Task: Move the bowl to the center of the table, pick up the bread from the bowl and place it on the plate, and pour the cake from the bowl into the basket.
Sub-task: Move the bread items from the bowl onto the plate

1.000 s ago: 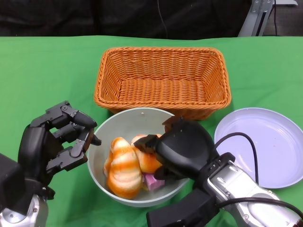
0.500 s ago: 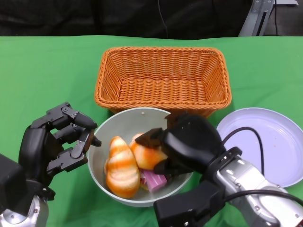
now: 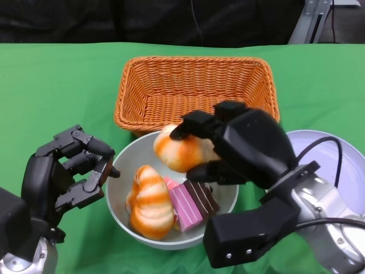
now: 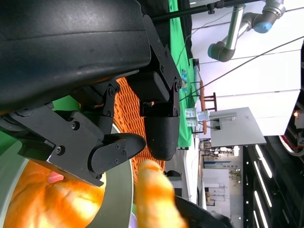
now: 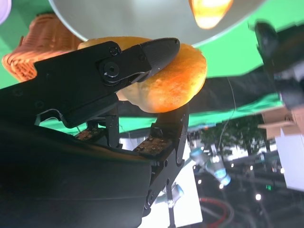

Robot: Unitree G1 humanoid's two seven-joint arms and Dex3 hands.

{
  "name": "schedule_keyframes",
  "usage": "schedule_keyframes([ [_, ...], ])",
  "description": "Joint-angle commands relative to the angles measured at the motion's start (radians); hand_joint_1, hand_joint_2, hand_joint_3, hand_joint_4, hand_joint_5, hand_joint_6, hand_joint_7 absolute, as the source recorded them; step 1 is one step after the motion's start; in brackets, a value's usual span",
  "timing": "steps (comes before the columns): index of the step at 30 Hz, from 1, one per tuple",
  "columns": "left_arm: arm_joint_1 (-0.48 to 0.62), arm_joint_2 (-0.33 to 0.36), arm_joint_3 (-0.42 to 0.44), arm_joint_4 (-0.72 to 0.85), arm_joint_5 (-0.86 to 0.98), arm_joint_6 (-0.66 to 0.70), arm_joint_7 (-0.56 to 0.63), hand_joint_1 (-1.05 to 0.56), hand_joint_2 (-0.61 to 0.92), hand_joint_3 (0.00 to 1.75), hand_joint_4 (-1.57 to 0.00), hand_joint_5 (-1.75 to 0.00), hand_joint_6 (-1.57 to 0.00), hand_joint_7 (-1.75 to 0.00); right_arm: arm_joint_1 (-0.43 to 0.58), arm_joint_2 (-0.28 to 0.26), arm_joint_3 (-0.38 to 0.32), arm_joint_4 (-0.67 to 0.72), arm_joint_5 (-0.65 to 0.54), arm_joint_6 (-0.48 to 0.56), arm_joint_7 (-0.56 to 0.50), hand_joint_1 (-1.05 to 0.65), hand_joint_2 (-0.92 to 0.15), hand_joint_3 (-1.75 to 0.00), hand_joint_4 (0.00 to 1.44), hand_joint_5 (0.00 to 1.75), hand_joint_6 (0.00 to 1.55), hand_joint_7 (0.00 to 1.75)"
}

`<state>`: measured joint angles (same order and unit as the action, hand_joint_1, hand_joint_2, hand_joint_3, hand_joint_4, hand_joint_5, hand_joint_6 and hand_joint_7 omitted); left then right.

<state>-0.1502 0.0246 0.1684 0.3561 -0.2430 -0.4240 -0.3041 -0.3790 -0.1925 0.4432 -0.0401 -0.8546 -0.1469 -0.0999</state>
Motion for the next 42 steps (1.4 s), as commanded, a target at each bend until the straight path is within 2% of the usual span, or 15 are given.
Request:
schedule_keyframes([
  [1, -0.012, 0.012, 0.009, 0.01, 0.009, -0.02, 0.018, -0.14, 0.65, 0.79, -0.77, -1.46, -0.86, -1.16, 0.021, -0.018, -0.037, -0.053, 0.031, 0.002, 0.015, -0.33, -0.92, -0.06, 0.8, 1.36, 0.86, 0.74],
  [6, -0.006, 0.01, 0.003, -0.004, 0.025, -0.011, 0.037, -0.13, 0.65, 0.79, -0.77, -1.46, -0.86, -1.16, 0.042, -0.026, -0.075, -0.09, 0.041, 0.004, 0.006, -0.34, -0.91, -0.06, 0.84, 1.39, 0.89, 0.78],
  [10, -0.005, 0.006, 0.002, -0.012, 0.016, -0.001, 0.036, -0.13, 0.64, 0.79, -0.77, -1.45, -0.86, -1.15, 0.077, -0.07, -0.16, -0.134, 0.066, -0.008, -0.006, -0.31, -0.91, -0.04, 0.89, 1.32, 0.9, 0.72],
  [16, -0.014, 0.009, 0.007, 0.003, 0.001, -0.006, 0.022, -0.12, 0.64, 0.8, -0.77, -1.46, -0.87, -1.13, 0.141, -0.126, -0.279, -0.174, 0.13, -0.007, 0.007, -0.29, -0.89, -0.02, 0.86, 1.51, 0.93, 0.74],
  [22, -0.01, 0.012, 0.003, 0.0, 0.011, -0.012, 0.032, -0.13, 0.64, 0.79, -0.77, -1.45, -0.88, -1.11, 0.205, -0.177, -0.383, -0.146, 0.127, 0.006, -0.027, -0.29, -0.89, -0.01, 0.84, 1.55, 0.91, 0.8],
  [28, -0.006, 0.012, 0.003, -0.004, 0.017, -0.009, 0.04, -0.13, 0.65, 0.78, -0.77, -1.45, -0.88, -1.11, 0.287, -0.222, -0.477, -0.104, 0.185, -0.011, -0.042, -0.25, -0.88, 0.0, 0.83, 1.51, 0.89, 0.72],
  [32, -0.005, 0.013, 0.004, -0.007, 0.013, -0.006, 0.036, -0.11, 0.66, 0.79, -0.77, -1.44, -0.88, -1.11, 0.327, -0.226, -0.502, -0.089, 0.221, -0.006, -0.034, -0.22, -0.87, 0.0, 0.81, 1.54, 0.93, 0.62],
  [36, -0.007, 0.016, 0.005, -0.003, 0.015, -0.014, 0.033, -0.12, 0.65, 0.79, -0.77, -1.44, -0.88, -1.12, 0.346, -0.221, -0.493, -0.047, 0.205, -0.013, -0.066, -0.23, -0.87, 0.0, 0.85, 1.41, 0.95, 0.6],
  [42, -0.003, 0.017, 0.003, -0.009, 0.026, -0.01, 0.042, -0.11, 0.64, 0.8, -0.77, -1.45, -0.87, -1.12, 0.367, -0.237, -0.474, 0.037, 0.205, -0.019, -0.061, -0.22, -0.89, -0.01, 0.82, 1.39, 0.95, 0.57],
])
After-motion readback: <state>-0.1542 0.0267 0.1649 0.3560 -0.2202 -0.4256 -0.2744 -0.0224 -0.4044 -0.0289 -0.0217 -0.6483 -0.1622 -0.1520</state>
